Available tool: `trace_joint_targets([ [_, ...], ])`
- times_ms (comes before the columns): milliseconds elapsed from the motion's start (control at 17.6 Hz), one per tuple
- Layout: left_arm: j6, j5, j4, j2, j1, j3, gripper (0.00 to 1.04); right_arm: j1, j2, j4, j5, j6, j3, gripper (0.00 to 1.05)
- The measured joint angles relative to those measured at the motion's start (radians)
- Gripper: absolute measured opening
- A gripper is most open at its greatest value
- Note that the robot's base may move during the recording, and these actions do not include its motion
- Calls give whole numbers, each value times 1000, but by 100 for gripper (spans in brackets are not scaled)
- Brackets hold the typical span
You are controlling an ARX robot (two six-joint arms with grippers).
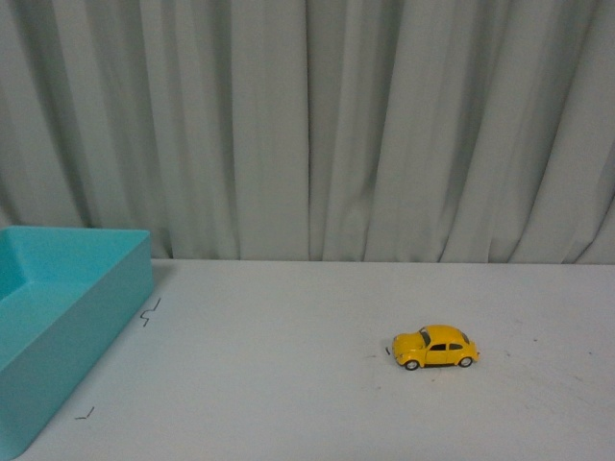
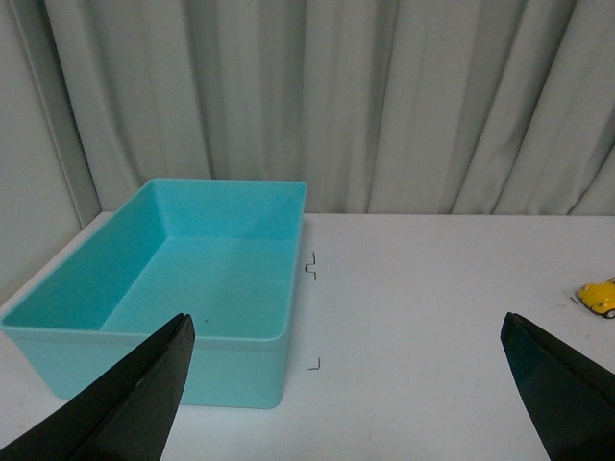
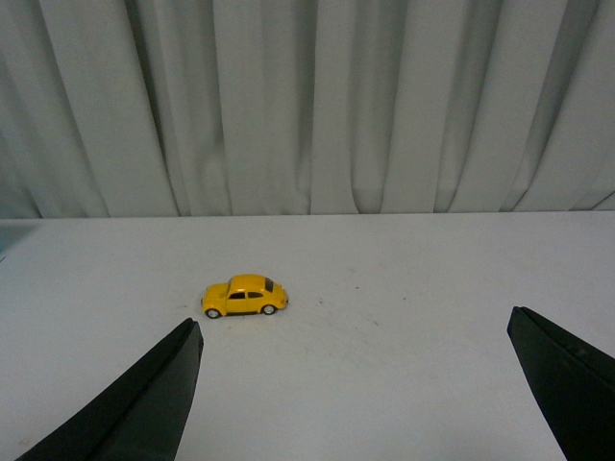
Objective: Wind up and store yellow beetle toy
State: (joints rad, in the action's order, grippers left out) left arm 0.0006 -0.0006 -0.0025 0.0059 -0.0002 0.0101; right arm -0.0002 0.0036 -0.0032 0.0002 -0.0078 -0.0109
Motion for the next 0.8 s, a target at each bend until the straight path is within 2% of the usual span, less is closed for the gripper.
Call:
trace_joint_targets([
  [797,0,0,0,0,0,0,98,0,0,0,0,0,0,98],
])
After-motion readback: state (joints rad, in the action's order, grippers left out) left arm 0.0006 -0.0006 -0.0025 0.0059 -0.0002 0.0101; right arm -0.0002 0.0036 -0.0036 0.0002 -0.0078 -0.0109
